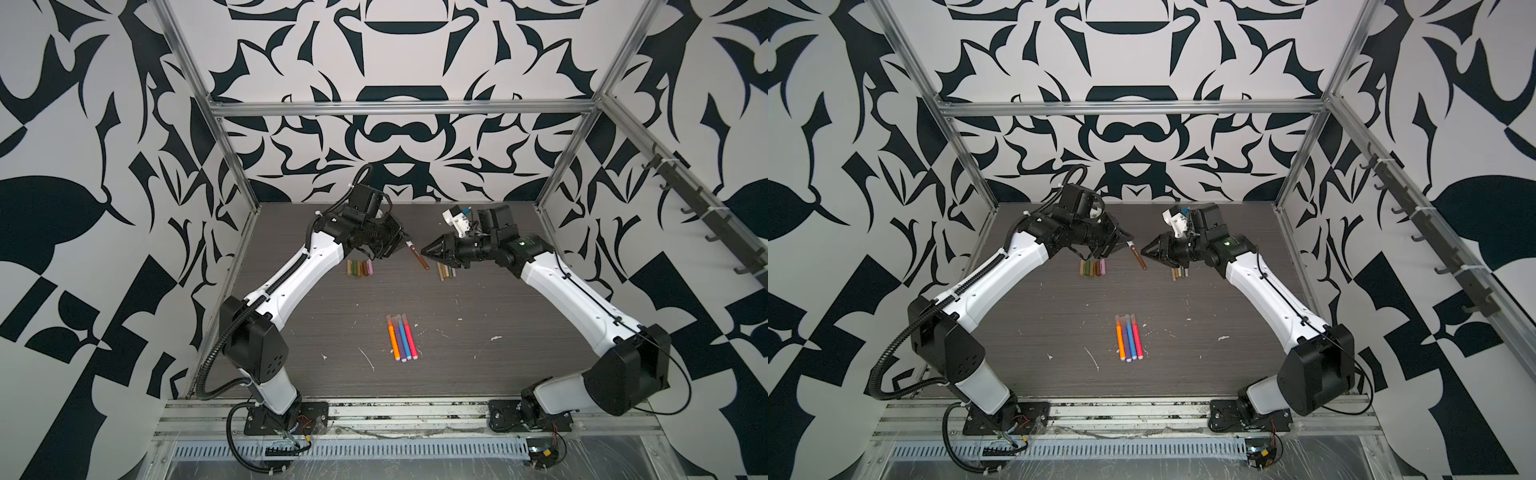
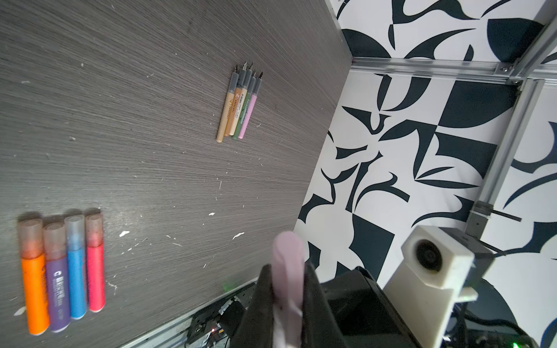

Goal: Open the pen caps
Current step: 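Grasp the pink cap with the left gripper while the right holds the pen, then pull the pink cap off with the left gripper away from the right gripper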

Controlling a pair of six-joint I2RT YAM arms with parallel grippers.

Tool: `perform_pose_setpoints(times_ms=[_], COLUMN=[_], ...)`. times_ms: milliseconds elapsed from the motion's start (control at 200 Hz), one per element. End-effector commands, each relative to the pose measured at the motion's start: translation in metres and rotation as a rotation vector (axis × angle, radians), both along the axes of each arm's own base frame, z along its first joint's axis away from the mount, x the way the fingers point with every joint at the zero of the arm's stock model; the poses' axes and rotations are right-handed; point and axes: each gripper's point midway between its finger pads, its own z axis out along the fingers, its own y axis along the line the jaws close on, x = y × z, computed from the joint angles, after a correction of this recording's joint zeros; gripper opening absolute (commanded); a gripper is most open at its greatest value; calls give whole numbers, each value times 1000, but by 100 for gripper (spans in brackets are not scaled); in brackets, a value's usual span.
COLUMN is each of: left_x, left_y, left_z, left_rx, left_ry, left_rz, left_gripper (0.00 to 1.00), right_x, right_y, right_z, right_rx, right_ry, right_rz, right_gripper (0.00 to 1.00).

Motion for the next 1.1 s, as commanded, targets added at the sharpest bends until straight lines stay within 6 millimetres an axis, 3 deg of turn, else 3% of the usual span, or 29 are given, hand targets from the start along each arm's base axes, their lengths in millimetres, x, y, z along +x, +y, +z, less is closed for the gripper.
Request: perform_pose_setpoints(times_ms=[0,195,425,685,770,880,930,1030,1095], left_x=[-2,-1,2,5,6,5,4,4,3], left_y=[4,3,2,3,2,2,2,1,1], left_z=[0,0,3,5,6,6,9,10,11], left_rx=[-9,1,2,-4,-8,-9,-14,-17,-19], left_ry=[7,-6,-13,-15,-20,-22,-29,-35,-35], left_rz=[20,-2,-8,-16,-20,-26,-30,-36,-37], left_gripper=[0,0,0,0,0,0,0,0,0], right_x=[-6,-11,-23,-27,-27,-26,-26,-25,-24], right_y=[10,15,22,23,21,19,19,20,21], right_z=[23,26,10,5,5,4,4,3,4], right_rx=[65,76,39,23,14,6,7,10,11], right_ry=[-46,-45,5,14,9,5,4,8,6], right_rz=[41,63,96,92,85,74,73,73,73], right_gripper=[34,34,33,26,20,5,6,21,24])
